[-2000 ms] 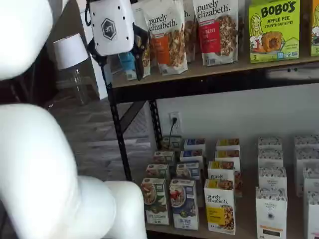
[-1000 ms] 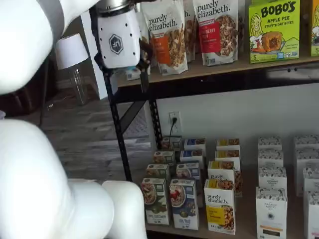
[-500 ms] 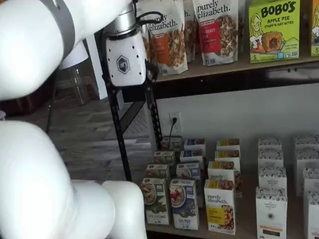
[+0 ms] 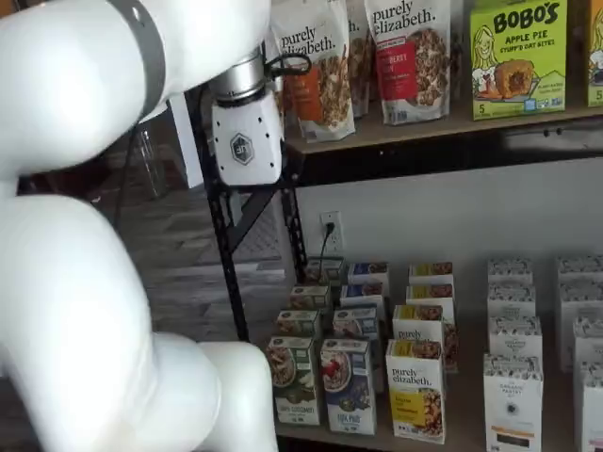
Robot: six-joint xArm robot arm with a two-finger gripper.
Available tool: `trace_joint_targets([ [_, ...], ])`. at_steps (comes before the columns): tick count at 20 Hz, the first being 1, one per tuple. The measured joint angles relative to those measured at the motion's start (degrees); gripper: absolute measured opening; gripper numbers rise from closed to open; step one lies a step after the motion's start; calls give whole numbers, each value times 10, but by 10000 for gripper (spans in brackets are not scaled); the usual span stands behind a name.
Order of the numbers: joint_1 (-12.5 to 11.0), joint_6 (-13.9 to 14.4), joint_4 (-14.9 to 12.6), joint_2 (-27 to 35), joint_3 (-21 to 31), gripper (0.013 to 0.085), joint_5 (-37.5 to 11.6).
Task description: Pick up the blue and white box that is on the bottom shelf, the second box from the left
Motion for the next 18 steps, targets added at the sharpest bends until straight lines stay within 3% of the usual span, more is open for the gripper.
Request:
trace_joint_targets([
  [9, 20, 14, -5, 57, 42, 850, -108],
  [18, 28, 7, 16, 129, 79, 850, -223],
])
